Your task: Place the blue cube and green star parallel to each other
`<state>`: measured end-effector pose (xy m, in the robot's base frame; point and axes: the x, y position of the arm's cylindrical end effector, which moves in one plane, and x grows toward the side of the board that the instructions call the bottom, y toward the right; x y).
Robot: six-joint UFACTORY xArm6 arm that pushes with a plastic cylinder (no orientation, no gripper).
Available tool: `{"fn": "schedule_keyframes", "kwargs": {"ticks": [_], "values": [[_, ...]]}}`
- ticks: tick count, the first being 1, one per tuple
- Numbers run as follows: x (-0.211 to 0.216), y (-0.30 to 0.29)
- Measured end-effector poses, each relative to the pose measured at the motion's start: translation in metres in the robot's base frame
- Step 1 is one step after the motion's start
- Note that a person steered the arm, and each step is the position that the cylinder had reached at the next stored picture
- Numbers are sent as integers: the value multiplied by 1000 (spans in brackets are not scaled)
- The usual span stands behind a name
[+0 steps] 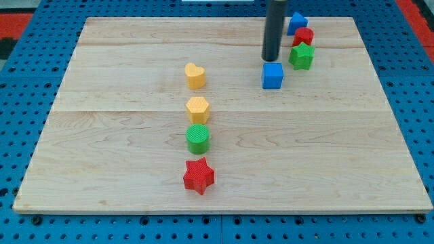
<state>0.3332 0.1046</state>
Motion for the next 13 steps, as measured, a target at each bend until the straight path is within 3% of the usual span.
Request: {"fn": "schedule_keyframes", "kwargs": {"ticks": [1,2,3,4,5,6,7,9,11,13], "values": [[63,18],[83,79],[131,22],[105,-19],[49,-24],[32,6],[31,73],[-11,-38],[-46,31],[-51,29]]}}
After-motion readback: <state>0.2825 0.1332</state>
